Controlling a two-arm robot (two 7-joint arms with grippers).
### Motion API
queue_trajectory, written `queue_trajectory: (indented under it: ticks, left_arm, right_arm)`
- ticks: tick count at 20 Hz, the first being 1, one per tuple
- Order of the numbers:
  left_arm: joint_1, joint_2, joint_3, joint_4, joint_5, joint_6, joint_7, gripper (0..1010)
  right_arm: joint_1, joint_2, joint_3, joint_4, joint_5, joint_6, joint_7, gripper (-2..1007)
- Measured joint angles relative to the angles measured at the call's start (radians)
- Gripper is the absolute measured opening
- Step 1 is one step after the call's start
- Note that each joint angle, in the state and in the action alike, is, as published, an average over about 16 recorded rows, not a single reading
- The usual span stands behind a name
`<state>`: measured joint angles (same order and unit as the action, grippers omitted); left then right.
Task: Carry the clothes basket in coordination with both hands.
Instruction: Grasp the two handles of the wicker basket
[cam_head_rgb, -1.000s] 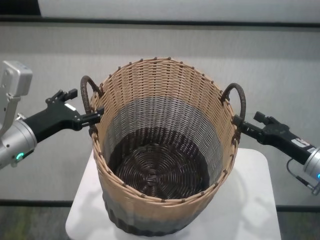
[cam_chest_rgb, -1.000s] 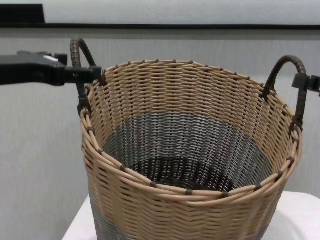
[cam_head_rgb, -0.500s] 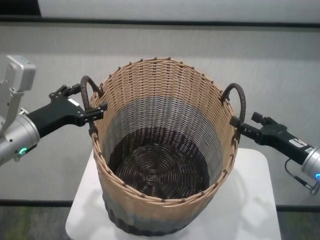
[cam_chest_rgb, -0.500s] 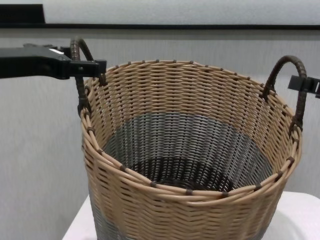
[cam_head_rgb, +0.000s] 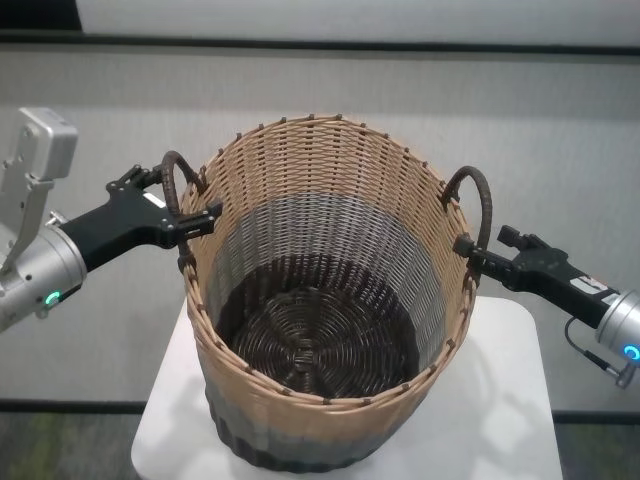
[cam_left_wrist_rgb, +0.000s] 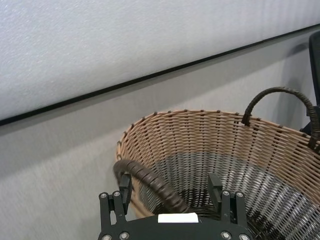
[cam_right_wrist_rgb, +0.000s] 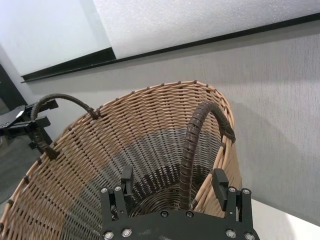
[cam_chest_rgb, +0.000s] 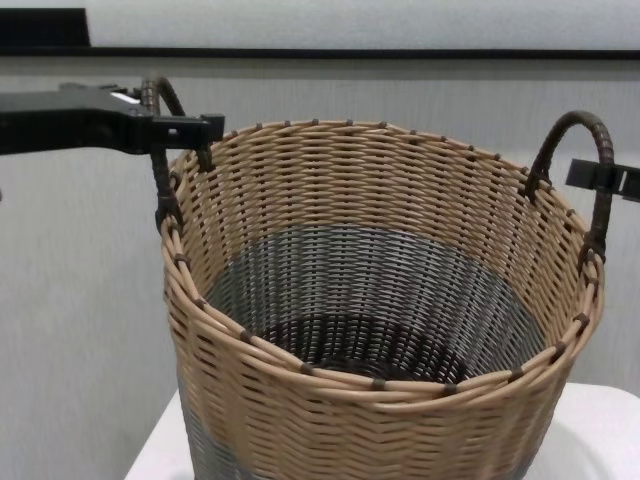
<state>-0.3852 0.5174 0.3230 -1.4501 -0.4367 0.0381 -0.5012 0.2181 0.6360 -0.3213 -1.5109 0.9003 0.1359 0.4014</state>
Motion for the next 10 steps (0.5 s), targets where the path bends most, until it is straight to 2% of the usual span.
queue_trajectory:
  ticks: [10]
  left_arm:
    - [-0.016, -0.006, -0.006, 0.051, -0.014, -0.018, -0.013, 1003]
  right_arm:
    - [0.033, -0.037, -0.009, 0.016, -0.055, 0.010, -0.053, 1002]
